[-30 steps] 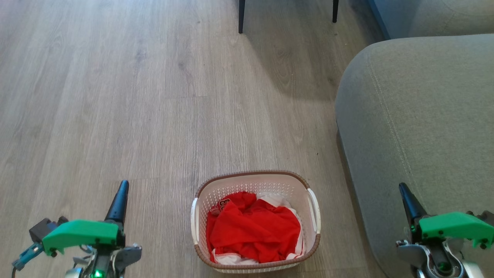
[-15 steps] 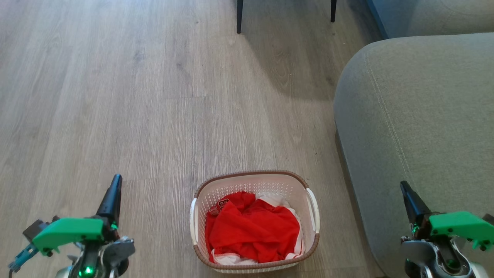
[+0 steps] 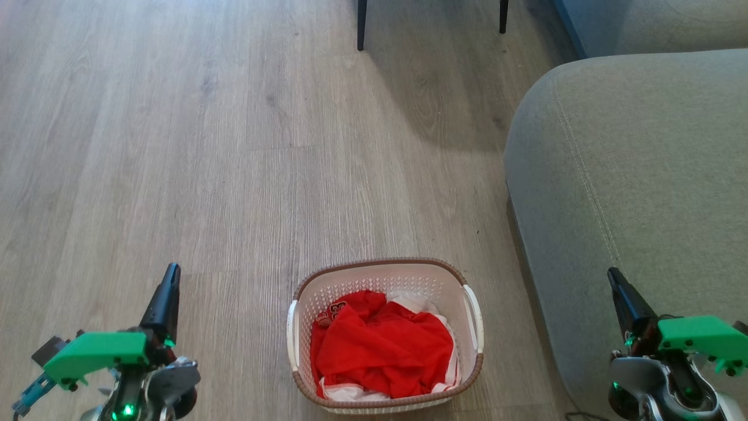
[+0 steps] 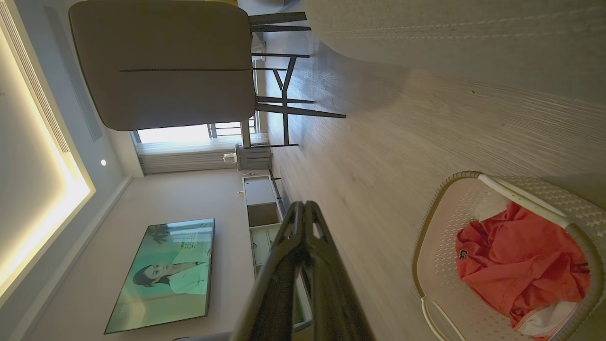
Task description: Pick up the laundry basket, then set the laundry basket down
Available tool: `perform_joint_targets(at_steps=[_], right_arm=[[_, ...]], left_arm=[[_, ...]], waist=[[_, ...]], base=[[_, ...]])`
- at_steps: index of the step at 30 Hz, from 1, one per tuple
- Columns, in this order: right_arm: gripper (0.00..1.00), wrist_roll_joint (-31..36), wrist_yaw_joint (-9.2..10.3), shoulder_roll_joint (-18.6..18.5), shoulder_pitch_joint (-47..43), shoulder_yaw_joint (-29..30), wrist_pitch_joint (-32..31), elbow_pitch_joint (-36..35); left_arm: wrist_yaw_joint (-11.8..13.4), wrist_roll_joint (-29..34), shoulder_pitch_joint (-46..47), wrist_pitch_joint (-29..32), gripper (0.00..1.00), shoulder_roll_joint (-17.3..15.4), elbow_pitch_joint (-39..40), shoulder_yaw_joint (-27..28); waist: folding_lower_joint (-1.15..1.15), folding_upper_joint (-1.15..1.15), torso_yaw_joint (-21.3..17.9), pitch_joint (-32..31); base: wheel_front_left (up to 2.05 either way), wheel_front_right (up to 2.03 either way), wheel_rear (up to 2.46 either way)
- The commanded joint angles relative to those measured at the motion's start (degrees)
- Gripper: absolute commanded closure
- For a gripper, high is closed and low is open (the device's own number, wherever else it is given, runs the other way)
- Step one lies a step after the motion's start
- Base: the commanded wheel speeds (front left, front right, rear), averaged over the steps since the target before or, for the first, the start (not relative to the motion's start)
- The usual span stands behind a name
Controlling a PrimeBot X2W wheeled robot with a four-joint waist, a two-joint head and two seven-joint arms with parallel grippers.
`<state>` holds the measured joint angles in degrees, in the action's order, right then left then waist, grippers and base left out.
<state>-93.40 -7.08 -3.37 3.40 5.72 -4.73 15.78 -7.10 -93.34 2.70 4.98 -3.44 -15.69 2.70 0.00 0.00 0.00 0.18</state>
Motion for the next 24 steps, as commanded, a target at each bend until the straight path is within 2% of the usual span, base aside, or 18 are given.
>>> perform_joint_targets(at_steps=[1, 24], right_arm=[[1.00, -0.1, -0.41, -0.7, 2.6, -0.9, -0.4, -1.9], [1.00, 0.2, -0.41, -0.4, 2.7, -0.4, -0.8, -1.8]], left_arm=[[-0.4, -0.1, 3.4, 0.3, 1.00, -0.5, 1.7, 2.3], [-0.4, 0.2, 3.4, 0.6, 1.00, -0.3, 1.7, 2.7]], waist=[[0.00, 0.00, 0.0, 0.0], [0.00, 0.00, 0.0, 0.0]], base=[[0.00, 0.00, 0.00], [0.00, 0.00, 0.00]])
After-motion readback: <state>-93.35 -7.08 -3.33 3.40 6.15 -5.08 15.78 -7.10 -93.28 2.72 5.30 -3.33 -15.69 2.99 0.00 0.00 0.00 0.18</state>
